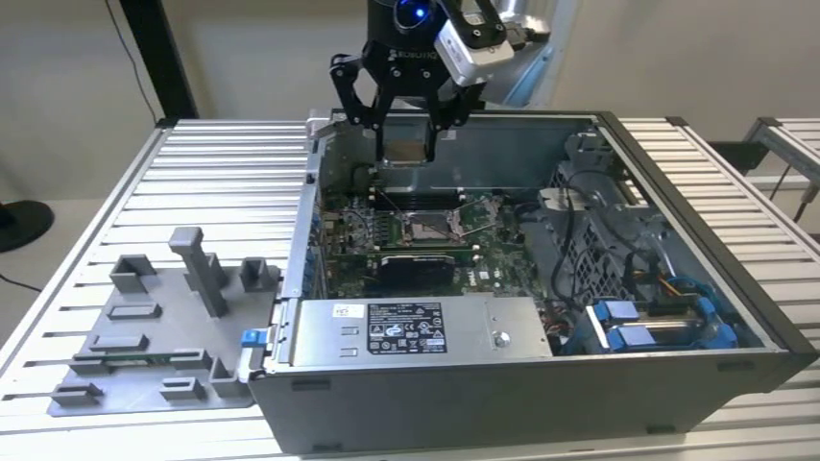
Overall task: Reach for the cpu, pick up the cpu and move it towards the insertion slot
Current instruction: 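Pick up the cpu and move it towards the insertion slot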
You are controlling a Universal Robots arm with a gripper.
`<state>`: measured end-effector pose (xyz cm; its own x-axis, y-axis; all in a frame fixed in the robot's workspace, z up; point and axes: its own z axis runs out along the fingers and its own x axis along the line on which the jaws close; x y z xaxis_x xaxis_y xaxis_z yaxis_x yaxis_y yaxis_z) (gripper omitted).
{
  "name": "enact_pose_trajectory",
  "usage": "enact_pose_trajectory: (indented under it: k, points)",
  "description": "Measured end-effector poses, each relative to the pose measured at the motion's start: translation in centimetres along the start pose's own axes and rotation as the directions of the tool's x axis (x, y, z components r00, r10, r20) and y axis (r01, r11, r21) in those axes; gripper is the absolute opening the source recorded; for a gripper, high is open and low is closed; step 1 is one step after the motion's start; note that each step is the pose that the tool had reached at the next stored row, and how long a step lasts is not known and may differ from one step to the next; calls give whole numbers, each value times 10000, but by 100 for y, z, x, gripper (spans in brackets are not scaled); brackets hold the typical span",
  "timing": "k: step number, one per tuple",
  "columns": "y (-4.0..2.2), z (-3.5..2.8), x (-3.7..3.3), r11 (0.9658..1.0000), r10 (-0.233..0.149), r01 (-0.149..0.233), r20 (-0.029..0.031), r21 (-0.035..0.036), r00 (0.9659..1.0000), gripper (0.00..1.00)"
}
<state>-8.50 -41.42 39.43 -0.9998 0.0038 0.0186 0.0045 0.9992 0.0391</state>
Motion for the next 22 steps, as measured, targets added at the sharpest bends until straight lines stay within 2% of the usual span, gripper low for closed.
enact_pose_trajectory:
  k: [16, 22]
  points:
    - [208, 28, -247, 10000, 0, 0, 0, 0, 10000, 0]
    - [258, 35, -293, 10000, 0, 0, 0, 0, 10000, 0]
